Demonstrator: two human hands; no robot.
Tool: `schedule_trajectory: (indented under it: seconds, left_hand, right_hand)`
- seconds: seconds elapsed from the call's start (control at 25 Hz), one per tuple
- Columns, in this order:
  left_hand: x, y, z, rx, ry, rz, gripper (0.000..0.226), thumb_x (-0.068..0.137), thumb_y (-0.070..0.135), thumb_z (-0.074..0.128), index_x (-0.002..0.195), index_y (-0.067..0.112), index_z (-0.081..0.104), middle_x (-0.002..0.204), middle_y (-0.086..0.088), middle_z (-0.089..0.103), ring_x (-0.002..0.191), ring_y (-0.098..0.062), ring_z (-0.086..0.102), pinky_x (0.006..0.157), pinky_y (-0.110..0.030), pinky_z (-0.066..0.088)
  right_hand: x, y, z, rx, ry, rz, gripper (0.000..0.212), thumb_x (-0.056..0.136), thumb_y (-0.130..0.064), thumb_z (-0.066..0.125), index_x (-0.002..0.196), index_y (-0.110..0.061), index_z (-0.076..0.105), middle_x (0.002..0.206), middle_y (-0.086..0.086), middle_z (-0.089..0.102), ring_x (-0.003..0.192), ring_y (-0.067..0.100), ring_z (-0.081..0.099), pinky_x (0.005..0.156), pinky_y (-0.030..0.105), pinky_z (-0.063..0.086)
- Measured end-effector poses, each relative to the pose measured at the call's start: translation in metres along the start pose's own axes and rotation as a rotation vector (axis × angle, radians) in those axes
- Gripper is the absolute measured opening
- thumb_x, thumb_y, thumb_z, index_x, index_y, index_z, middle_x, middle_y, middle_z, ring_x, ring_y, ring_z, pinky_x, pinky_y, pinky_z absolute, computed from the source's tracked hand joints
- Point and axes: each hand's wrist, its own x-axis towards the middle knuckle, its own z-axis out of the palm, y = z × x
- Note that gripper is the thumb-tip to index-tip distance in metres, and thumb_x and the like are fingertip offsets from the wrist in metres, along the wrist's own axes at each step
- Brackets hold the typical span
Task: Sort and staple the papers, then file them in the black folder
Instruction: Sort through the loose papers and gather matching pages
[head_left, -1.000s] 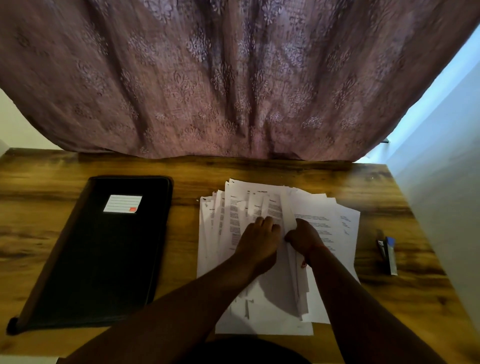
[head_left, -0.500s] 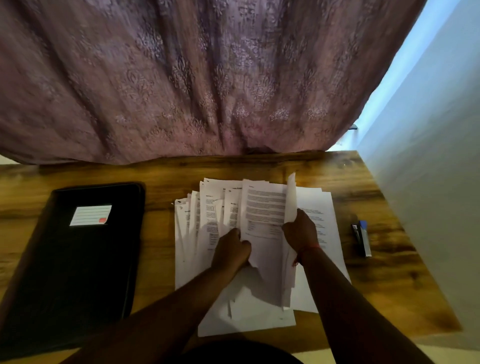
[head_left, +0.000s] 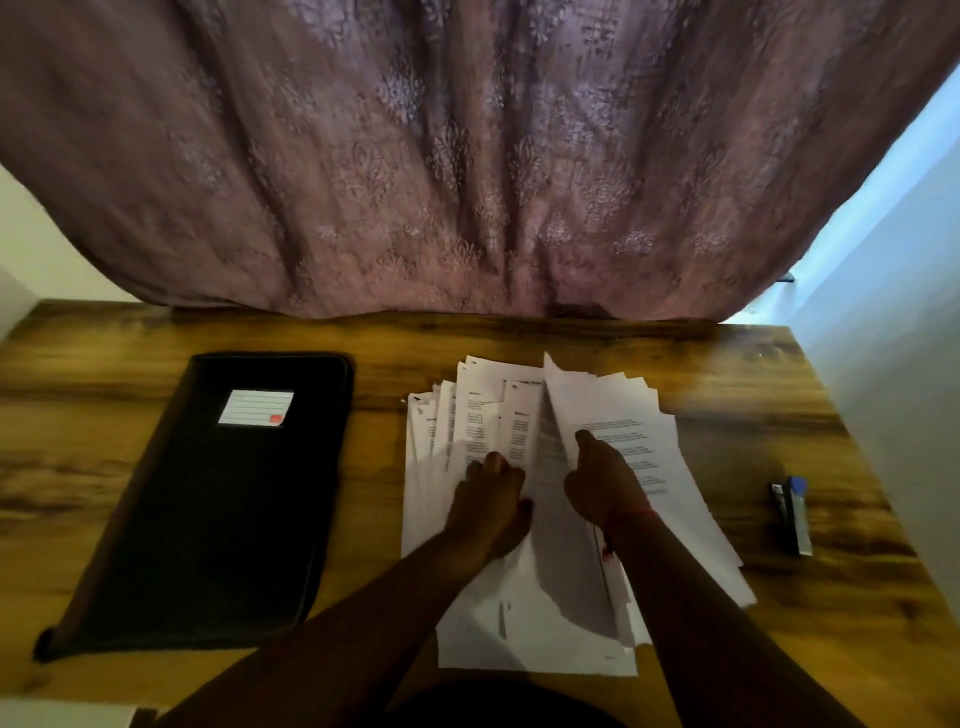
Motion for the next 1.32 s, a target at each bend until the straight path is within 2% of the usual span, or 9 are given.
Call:
schedule_trajectory:
  seconds: [0.12,0.32,0.44,0.72,0.84,0.96,1.04,1.24,1.32]
  left_hand:
    - [0.004,-0.007,-0.005,-0.014,0.014,-0.052,0.045,0.095,0.038,0.056,0.135,0.019,0.051,0.141,-0.007,0.044,0.128,-0.030,0.044,0.104,-0.042,0.045]
    - [0.006,-0.041,-0.014,-0.166,0.216,-0.344,0.048,0.094,0.038,0.056,0.135,0.014,0.045,0.140,-0.011,0.043,0.129,-0.029,0.041,0.104,-0.041,0.044]
    - [0.010,-0.054,-0.021,-0.176,0.277,-0.310,0.036,0.097,0.031,0.052,0.129,0.016,0.051,0.129,-0.008,0.055,0.119,-0.025,0.051,0.100,-0.035,0.045]
    - [0.004,-0.047,-0.026,-0.212,0.157,-0.351,0.033,0.100,0.029,0.049,0.131,0.016,0.052,0.135,-0.008,0.057,0.122,-0.030,0.056,0.099,-0.042,0.049]
    - [-0.005,-0.033,-0.032,-0.249,0.194,-0.235,0.032,0.103,0.029,0.044,0.133,0.021,0.052,0.137,-0.004,0.058,0.125,-0.029,0.056,0.103,-0.046,0.046]
    - [-0.010,-0.021,-0.029,-0.269,0.268,0.101,0.030,0.100,0.025,0.048,0.127,0.025,0.059,0.134,0.002,0.060,0.128,-0.022,0.054,0.107,-0.043,0.046]
    - [-0.011,-0.013,-0.024,-0.386,0.105,0.197,0.030,0.098,0.021,0.054,0.127,0.026,0.060,0.130,0.004,0.061,0.122,-0.016,0.057,0.106,-0.040,0.047]
    - [-0.012,-0.020,-0.018,-0.110,0.090,0.015,0.061,0.087,0.058,0.060,0.136,0.024,0.046,0.143,-0.002,0.048,0.133,-0.026,0.043,0.112,-0.049,0.035]
    - [-0.010,-0.029,-0.021,-0.021,0.060,-0.133,0.083,0.079,0.072,0.059,0.143,0.025,0.037,0.155,-0.008,0.028,0.142,-0.032,0.026,0.115,-0.052,0.027]
  right_hand:
    - [-0.003,-0.009,0.016,-0.097,-0.102,-0.031,0.058,0.090,-0.011,0.059,0.143,-0.016,0.038,0.137,0.009,0.051,0.127,0.031,0.049,0.105,0.043,0.042]
    - [0.001,-0.003,0.015,0.030,-0.093,0.015,0.048,0.089,-0.014,0.061,0.135,-0.014,0.046,0.126,0.010,0.057,0.121,0.031,0.053,0.102,0.049,0.047]
    - [0.000,-0.006,0.015,0.028,-0.082,0.011,0.047,0.089,-0.014,0.062,0.133,-0.014,0.046,0.122,0.009,0.057,0.118,0.031,0.055,0.098,0.048,0.049]
    - [-0.003,-0.006,0.014,0.061,-0.101,0.030,0.048,0.089,-0.010,0.061,0.134,-0.012,0.044,0.122,0.011,0.057,0.117,0.032,0.054,0.098,0.048,0.048]
    - [-0.002,-0.004,0.013,0.091,-0.089,0.032,0.048,0.089,-0.012,0.063,0.133,-0.013,0.046,0.123,0.010,0.057,0.118,0.032,0.053,0.099,0.050,0.047]
    - [0.001,0.001,0.013,0.160,-0.080,0.037,0.037,0.090,-0.019,0.065,0.124,-0.016,0.053,0.118,0.009,0.060,0.114,0.030,0.056,0.099,0.048,0.046]
    - [-0.003,0.004,0.012,0.335,-0.047,0.015,0.018,0.094,-0.028,0.060,0.107,-0.017,0.059,0.110,0.014,0.065,0.104,0.031,0.060,0.100,0.050,0.047]
    - [-0.002,0.007,0.013,0.409,-0.028,0.069,0.009,0.096,-0.025,0.056,0.088,-0.024,0.054,0.098,0.009,0.061,0.099,0.029,0.061,0.102,0.051,0.045]
    - [0.001,0.005,0.015,0.298,-0.063,0.091,0.015,0.092,-0.023,0.062,0.106,-0.021,0.056,0.110,0.007,0.060,0.106,0.025,0.057,0.103,0.047,0.045]
